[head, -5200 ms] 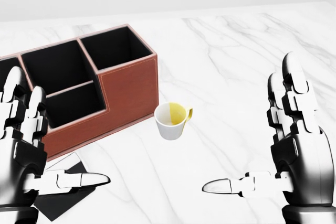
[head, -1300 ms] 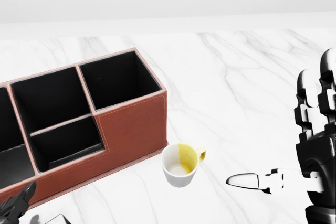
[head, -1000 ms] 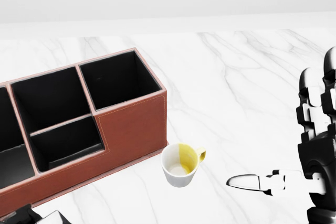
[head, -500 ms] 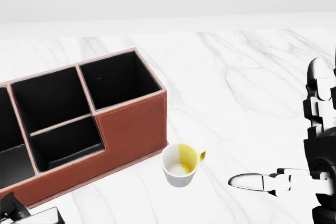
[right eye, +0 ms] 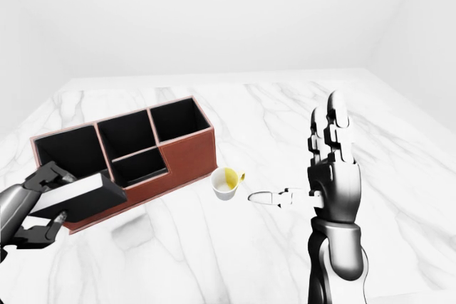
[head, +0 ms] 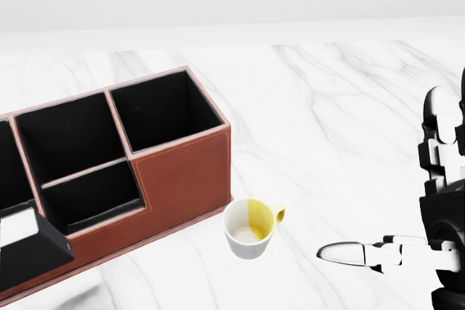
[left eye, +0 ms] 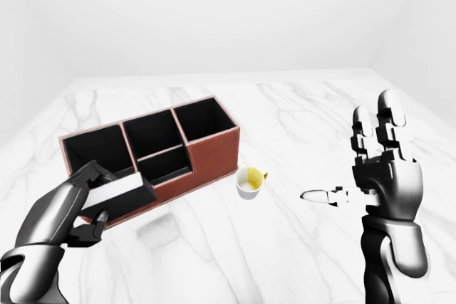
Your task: Pick up the book and place it in the front compartment of the caddy.
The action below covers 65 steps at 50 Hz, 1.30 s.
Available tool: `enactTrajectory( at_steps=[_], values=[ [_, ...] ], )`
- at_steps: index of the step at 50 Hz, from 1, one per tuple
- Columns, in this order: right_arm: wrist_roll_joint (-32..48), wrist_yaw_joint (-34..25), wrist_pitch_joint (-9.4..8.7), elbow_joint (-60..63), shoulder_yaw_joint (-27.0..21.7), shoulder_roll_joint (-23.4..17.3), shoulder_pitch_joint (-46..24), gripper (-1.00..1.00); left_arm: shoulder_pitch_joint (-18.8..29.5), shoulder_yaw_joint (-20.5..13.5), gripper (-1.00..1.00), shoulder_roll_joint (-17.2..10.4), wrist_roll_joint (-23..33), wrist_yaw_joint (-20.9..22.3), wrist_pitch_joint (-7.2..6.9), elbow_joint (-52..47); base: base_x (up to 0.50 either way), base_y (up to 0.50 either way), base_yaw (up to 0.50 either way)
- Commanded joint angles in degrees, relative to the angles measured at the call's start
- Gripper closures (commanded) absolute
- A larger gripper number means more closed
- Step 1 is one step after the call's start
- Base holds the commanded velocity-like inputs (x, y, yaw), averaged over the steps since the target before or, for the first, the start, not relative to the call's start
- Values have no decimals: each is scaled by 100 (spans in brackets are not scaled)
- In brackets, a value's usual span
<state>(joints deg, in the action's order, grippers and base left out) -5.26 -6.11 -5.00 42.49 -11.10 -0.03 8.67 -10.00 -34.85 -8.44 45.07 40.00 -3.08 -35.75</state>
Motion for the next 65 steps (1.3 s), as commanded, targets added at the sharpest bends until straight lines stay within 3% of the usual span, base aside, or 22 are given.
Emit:
enactTrajectory(
  at_steps=[1,5,6,9,14,31,44,46,50,65],
  values=[
    [-20,-8,0,-26,-34,12,39,-100,602,-217,100,-522,-429,0,-192,-420,0,0,0],
    [-28,-13,0,-16,-45,15,45,-100,807,-227,100,-746,-494,0,-192,-434,0,0,0],
    [-25,-19,0,-19,-42,17,58,-100,1059,-244,100,-942,-517,0,-192,-393,0,0,0],
    [-27,-25,0,-36,-50,20,64,-100,1188,-178,100,-1146,-473,0,-192,-283,0,0,0],
    [-38,-41,0,-39,-79,19,76,-100,1316,-187,100,-1321,-513,0,-192,-360,0,0,0],
    [-119,-119,0,-344,-240,-44,-32,-100,2370,588,100,-1948,-167,0,-192,412,0,0,0],
    [-106,-133,0,-482,-210,-47,-8,-100,3108,970,100,-2296,-395,0,-192,1164,0,0,0],
    [-96,-140,0,-529,-215,-45,-1,-100,3309,1057,100,-2459,-348,0,-192,1181,0,0,0],
    [-84,-131,0,-507,-214,-44,3,-100,3039,1082,100,-2236,-427,0,-192,1312,0,0,0],
    [-3,-61,0,148,-104,43,150,-100,3042,1118,100,-2179,-566,-188,-192,1571,0,0,0]
  ],
)
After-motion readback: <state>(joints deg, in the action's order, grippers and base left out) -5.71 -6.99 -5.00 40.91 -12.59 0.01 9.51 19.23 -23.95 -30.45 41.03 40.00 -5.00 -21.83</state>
